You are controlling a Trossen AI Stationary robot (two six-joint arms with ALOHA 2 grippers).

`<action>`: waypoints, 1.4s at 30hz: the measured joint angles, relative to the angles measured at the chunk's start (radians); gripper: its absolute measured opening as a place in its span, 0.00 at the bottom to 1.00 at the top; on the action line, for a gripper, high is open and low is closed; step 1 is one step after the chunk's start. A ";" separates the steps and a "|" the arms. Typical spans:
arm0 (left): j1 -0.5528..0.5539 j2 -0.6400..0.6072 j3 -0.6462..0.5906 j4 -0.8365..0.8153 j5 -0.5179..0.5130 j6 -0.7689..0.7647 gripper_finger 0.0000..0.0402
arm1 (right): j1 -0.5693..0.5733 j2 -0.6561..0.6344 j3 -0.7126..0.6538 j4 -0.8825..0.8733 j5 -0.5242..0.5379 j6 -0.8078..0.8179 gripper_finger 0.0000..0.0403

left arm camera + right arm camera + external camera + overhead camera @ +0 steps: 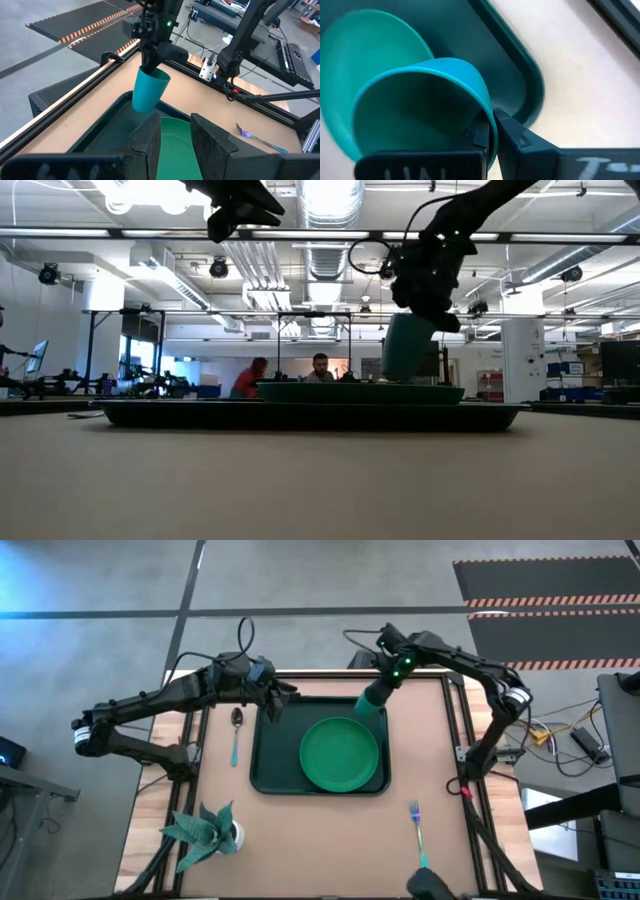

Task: Pick and place plate/cup/fork/spoon on tray
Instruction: Put the green cup on the dark green tray to the top right of the green plate

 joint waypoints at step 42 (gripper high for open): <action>0.000 0.000 0.000 -0.006 0.003 0.001 0.22 | 0.083 0.231 0.181 -0.159 0.249 0.002 0.02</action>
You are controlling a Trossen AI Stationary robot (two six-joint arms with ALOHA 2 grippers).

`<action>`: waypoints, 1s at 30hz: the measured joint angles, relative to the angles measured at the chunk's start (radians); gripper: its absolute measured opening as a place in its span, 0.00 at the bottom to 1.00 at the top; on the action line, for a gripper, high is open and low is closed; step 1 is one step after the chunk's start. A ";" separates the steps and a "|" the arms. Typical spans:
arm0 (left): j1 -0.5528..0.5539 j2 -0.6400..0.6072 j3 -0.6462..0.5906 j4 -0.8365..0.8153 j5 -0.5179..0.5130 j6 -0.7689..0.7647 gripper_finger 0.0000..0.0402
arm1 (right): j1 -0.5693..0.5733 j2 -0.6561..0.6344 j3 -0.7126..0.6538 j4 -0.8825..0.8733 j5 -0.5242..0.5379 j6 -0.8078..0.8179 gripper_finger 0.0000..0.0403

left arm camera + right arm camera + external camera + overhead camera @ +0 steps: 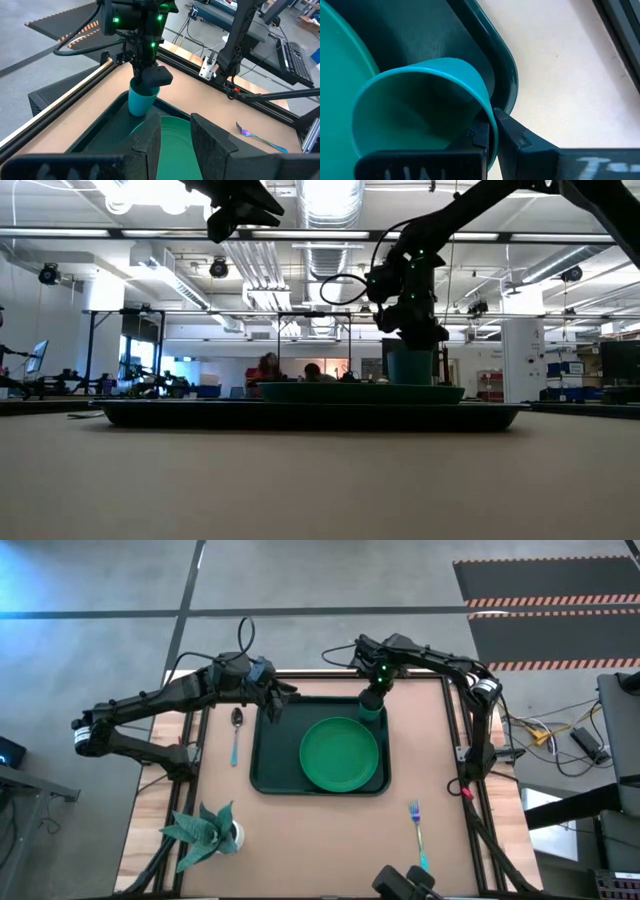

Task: Pick and place plate/cup/fork/spoon on tray
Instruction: Put the green cup on the dark green tray to the top right of the green plate, then put the blue spoon on the dark green tray to the left of the green plate

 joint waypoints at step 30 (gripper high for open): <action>0.000 0.000 0.000 -0.001 0.001 0.000 0.22 | 0.009 -0.021 0.023 -0.005 -0.008 -0.025 0.25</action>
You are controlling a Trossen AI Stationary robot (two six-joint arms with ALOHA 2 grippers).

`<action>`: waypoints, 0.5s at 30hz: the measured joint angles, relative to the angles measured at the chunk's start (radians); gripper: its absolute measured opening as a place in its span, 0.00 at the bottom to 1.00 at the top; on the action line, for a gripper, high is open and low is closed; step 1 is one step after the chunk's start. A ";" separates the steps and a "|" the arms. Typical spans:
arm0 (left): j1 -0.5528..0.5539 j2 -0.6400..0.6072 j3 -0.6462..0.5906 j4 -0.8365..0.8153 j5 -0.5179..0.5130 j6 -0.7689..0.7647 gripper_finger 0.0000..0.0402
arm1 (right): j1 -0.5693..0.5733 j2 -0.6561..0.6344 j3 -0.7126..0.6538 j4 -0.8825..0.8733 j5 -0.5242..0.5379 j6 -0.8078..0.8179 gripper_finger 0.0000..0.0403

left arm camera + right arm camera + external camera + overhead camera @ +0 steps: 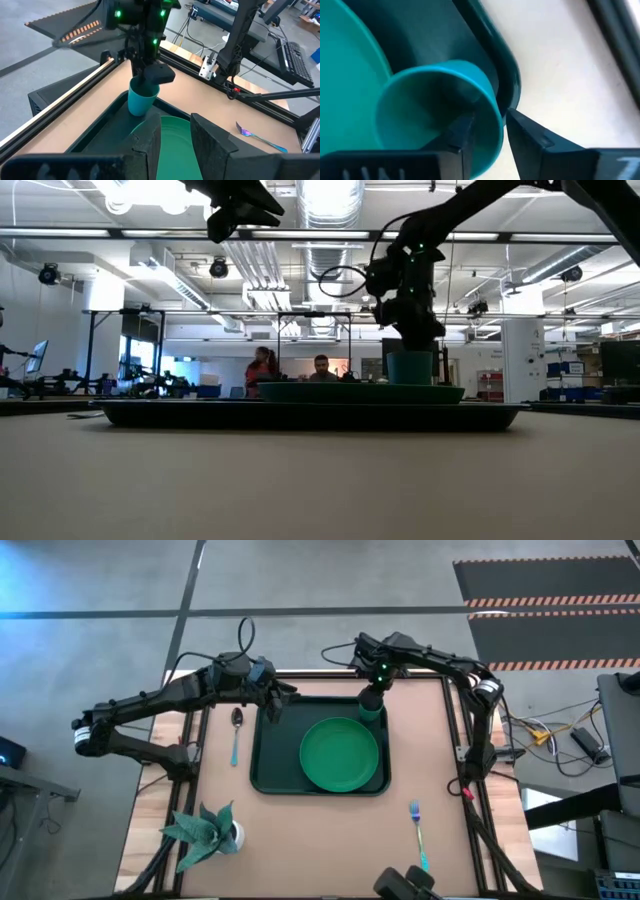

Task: Pick and place plate/cup/fork/spoon on tray
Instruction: Put the blue spoon on the dark green tray to the left of the green plate

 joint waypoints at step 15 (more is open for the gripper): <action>-0.006 0.007 0.000 -0.633 -0.471 -0.349 0.22 | 0.031 -0.130 0.281 -0.015 -0.053 -0.007 0.25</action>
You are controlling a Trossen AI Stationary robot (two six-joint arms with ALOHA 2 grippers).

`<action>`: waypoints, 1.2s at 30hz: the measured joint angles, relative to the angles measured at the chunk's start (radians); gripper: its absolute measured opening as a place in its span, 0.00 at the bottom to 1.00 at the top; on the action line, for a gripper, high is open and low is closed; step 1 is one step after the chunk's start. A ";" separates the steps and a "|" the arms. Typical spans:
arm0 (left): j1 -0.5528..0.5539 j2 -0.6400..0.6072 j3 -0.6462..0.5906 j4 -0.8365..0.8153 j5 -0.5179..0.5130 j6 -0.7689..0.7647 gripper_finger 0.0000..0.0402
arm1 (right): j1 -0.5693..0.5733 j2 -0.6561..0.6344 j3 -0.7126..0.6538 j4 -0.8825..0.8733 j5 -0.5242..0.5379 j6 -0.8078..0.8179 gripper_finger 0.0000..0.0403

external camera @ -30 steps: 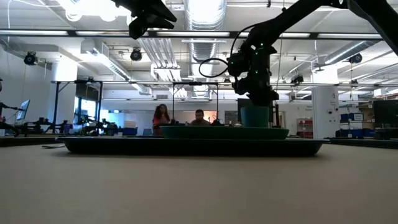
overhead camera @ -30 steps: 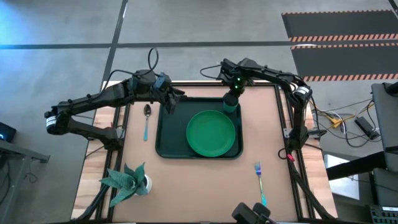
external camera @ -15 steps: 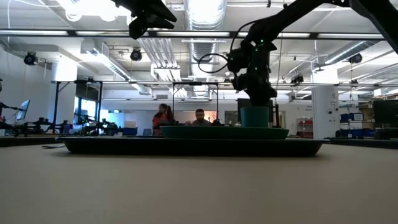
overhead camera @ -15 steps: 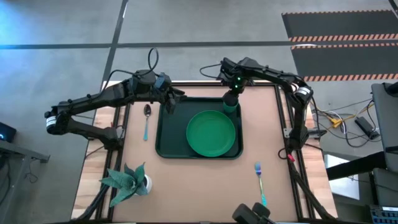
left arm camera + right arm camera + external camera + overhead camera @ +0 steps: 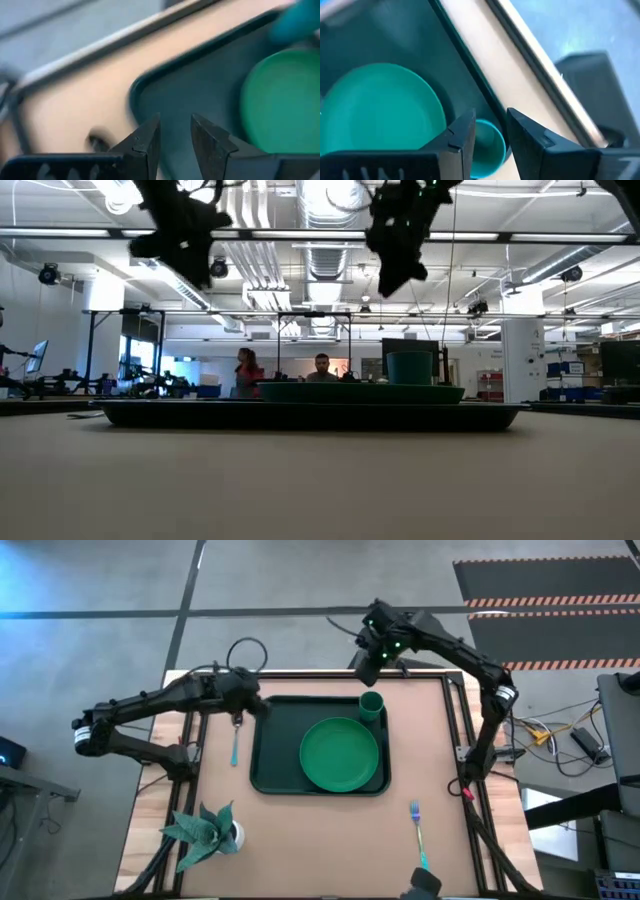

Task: Pick and place plate/cup/fork/spoon on tray
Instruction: Put the blue spoon on the dark green tray to the left of the green plate

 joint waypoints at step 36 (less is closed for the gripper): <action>-0.061 0.144 -0.456 0.045 0.110 -0.553 0.33 | 0.143 -0.223 0.011 -0.070 0.000 -0.096 0.27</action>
